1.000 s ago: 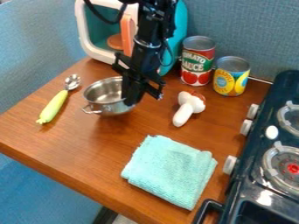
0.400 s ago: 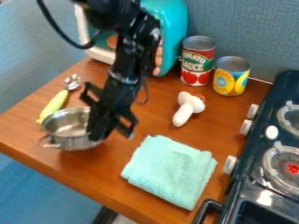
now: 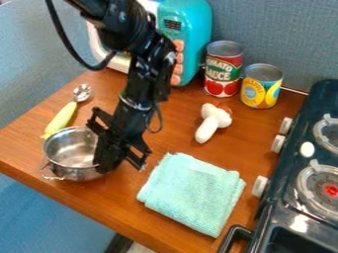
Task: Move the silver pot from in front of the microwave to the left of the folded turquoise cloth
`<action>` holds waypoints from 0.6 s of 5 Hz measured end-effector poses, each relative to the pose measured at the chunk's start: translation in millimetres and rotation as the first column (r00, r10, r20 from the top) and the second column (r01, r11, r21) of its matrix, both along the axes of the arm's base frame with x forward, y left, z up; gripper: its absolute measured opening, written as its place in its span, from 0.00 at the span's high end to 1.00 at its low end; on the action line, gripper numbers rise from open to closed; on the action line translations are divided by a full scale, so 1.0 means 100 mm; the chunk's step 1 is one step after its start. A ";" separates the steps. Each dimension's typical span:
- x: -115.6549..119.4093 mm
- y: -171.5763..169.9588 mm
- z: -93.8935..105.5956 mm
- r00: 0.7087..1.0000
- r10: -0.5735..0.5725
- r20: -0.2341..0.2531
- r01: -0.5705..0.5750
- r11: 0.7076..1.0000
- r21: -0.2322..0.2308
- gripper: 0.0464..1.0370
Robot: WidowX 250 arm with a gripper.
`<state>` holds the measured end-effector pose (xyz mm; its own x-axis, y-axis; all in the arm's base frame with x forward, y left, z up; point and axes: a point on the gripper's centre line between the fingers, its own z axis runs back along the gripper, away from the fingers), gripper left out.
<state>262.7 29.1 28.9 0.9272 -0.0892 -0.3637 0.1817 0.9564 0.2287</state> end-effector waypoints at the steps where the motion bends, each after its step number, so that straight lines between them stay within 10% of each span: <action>1: 0.09 0.02 -0.06 0.998 0.003 0.064 -0.001 0.999 -0.036 0.96; 3: 0.16 -0.06 -0.09 0.989 0.060 0.136 -0.037 0.986 -0.163 0.74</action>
